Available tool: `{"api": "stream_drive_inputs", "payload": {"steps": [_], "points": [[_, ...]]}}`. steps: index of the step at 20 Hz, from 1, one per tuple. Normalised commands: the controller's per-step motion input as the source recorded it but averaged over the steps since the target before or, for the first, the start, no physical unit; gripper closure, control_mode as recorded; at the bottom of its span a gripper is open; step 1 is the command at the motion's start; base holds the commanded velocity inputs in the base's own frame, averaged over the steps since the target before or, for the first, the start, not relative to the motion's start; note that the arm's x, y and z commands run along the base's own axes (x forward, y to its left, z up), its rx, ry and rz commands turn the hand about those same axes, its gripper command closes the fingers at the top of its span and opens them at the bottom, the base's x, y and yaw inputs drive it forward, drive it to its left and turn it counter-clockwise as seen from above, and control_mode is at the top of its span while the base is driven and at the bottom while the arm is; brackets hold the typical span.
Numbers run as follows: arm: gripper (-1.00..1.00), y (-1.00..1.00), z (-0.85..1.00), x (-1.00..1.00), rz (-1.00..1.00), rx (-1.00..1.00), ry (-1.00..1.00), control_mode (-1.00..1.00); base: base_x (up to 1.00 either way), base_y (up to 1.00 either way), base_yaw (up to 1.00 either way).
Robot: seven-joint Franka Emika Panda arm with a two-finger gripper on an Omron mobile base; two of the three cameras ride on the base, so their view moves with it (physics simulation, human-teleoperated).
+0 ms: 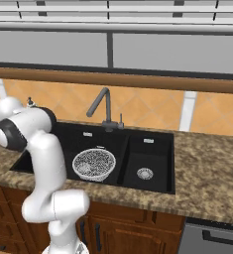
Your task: Put the colander in the sink, put the tangerine in the colander, and turn on the sink faucet and pour water over the colander.
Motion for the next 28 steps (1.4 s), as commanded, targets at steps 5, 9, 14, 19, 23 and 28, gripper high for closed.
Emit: {"api": "stream_drive_inputs", "payload": {"steps": [5, 9, 14, 19, 23, 28], "points": [[-1.0, 0.35, 0.0, 0.09, 0.0, -0.1, 0.09, -1.0, 0.0, 0.0, 0.0], [-1.0, 0.31, -0.01, 0.0, -0.01, -0.13, 0.0, -1.0, 0.0, 0.0, 0.0], [-1.0, 0.29, -0.06, 0.02, -0.01, -0.11, 0.0, -1.0, 0.0, 0.0, 0.0], [-1.0, 0.1, -0.07, 0.2, 0.0, -0.02, 0.04, -1.0, 0.0, 0.0, 0.0], [-1.0, 0.04, -0.23, 0.31, 0.0, -0.02, 0.08, -1.0, 0.0, 0.0, 0.0], [-1.0, 0.05, -0.45, 0.25, 0.0, -0.02, 0.03, -1.0, 0.0, 0.0, 0.0]]}}
